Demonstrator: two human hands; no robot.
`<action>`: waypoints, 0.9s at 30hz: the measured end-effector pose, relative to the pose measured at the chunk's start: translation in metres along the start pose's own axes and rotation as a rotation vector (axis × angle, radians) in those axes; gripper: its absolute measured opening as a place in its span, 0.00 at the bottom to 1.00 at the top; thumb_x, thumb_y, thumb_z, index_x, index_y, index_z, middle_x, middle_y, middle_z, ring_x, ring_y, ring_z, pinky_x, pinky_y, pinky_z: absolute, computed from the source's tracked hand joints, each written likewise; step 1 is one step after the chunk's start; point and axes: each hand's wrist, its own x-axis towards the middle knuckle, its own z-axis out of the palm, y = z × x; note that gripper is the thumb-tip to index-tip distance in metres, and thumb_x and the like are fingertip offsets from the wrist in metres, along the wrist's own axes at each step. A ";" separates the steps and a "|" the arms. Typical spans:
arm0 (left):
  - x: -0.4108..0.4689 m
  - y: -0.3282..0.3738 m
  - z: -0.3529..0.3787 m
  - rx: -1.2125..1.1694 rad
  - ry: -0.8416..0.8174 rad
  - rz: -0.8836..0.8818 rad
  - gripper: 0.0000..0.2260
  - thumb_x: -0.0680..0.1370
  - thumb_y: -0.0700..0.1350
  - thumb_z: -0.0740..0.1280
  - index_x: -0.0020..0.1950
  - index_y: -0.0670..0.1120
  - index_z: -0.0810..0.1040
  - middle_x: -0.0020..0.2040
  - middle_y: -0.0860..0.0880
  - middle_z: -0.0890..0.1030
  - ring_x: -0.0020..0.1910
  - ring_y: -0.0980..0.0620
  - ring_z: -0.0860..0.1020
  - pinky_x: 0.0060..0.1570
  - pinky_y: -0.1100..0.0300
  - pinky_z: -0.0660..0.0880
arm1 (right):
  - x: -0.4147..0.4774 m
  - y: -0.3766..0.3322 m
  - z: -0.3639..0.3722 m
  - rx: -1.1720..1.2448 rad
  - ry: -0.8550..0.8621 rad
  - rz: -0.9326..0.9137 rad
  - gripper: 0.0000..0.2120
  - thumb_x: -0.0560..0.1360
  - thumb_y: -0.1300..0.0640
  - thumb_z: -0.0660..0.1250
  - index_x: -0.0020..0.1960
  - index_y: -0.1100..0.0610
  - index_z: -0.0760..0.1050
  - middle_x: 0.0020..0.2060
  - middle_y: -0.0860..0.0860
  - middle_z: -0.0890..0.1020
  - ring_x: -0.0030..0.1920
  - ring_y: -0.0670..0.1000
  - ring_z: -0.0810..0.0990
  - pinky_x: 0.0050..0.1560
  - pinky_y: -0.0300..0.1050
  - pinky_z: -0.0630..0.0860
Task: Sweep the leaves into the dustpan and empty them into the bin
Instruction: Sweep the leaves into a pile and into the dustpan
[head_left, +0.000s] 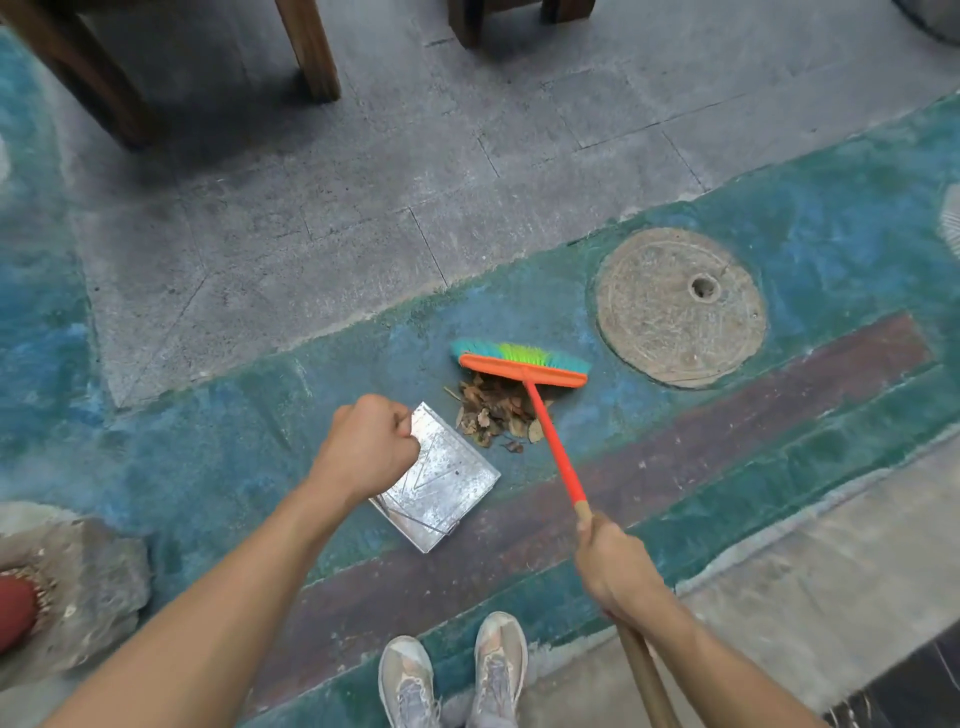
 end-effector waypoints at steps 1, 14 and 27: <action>0.000 0.002 -0.003 -0.004 -0.003 -0.006 0.16 0.65 0.33 0.63 0.27 0.46 0.57 0.27 0.47 0.58 0.33 0.46 0.56 0.34 0.57 0.61 | 0.003 -0.005 -0.014 0.014 -0.015 0.016 0.20 0.83 0.48 0.49 0.57 0.61 0.72 0.48 0.61 0.82 0.41 0.60 0.84 0.38 0.46 0.80; 0.010 0.014 0.001 0.067 -0.032 -0.059 0.10 0.64 0.34 0.58 0.26 0.45 0.62 0.26 0.46 0.60 0.33 0.45 0.58 0.37 0.53 0.69 | -0.054 -0.022 -0.086 0.470 -0.391 0.147 0.19 0.81 0.55 0.56 0.56 0.70 0.76 0.24 0.55 0.70 0.19 0.51 0.65 0.20 0.37 0.64; 0.018 0.013 0.006 0.063 -0.002 -0.028 0.11 0.62 0.32 0.58 0.26 0.46 0.62 0.26 0.47 0.57 0.31 0.48 0.55 0.34 0.55 0.61 | 0.018 -0.083 -0.085 -0.148 -0.077 -0.201 0.17 0.80 0.62 0.53 0.67 0.63 0.67 0.58 0.61 0.78 0.53 0.61 0.81 0.44 0.49 0.76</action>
